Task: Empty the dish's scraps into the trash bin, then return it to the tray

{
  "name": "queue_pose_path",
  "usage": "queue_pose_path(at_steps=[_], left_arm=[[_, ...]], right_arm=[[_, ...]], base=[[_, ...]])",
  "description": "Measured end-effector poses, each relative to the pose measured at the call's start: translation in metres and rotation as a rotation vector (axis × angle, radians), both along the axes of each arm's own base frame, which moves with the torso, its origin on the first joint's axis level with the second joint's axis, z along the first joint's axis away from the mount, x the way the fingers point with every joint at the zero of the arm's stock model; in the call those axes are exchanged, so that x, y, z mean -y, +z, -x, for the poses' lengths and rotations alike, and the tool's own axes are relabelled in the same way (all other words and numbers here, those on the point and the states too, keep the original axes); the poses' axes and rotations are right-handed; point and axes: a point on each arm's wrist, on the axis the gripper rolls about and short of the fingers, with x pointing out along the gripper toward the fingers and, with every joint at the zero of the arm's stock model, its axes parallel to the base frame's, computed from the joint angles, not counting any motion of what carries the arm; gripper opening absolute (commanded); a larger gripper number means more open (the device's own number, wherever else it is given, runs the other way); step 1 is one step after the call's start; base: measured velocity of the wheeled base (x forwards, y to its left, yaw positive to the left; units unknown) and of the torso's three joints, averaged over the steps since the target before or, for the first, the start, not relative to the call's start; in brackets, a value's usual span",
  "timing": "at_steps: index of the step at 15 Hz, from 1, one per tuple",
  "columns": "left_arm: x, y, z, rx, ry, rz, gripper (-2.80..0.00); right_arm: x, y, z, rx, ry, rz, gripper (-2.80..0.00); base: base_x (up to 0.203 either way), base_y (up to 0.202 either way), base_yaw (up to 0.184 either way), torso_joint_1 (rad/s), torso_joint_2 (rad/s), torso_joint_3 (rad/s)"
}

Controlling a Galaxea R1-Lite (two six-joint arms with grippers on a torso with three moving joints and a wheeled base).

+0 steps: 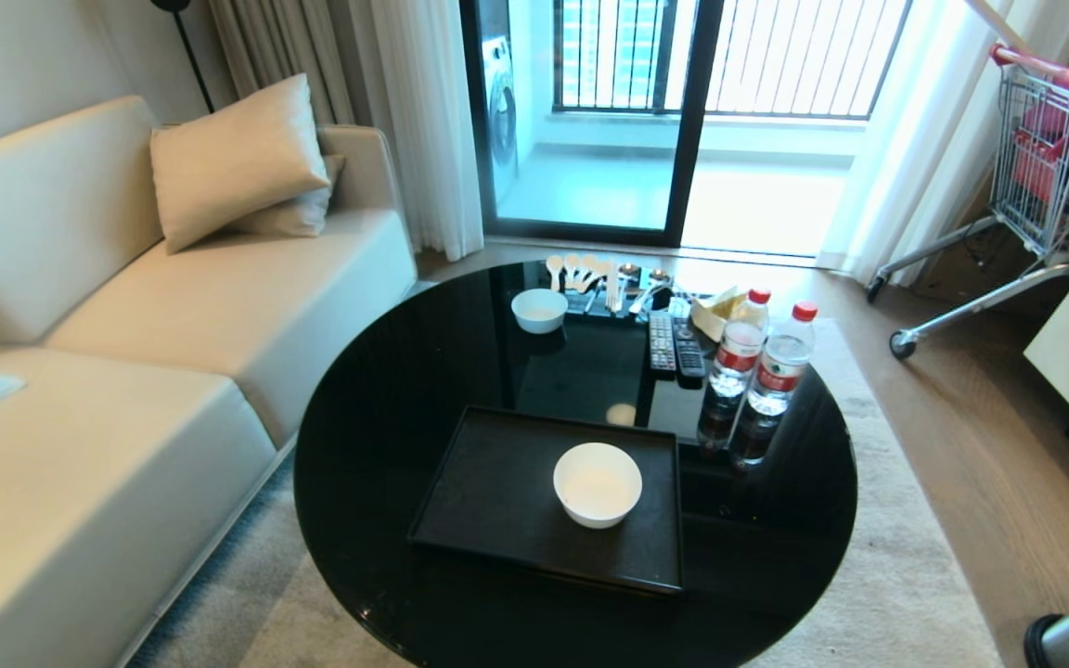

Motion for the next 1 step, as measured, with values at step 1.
queue_pose_path(at_steps=[1], left_arm=[[0.0, 0.0, 0.0, 0.0, 0.0, 0.0, -2.8]], right_arm=[[0.0, 0.0, 0.0, 0.0, 0.001, -0.001, -2.8]], base=[[0.0, 0.0, 0.0, 0.0, 0.0, 0.0]])
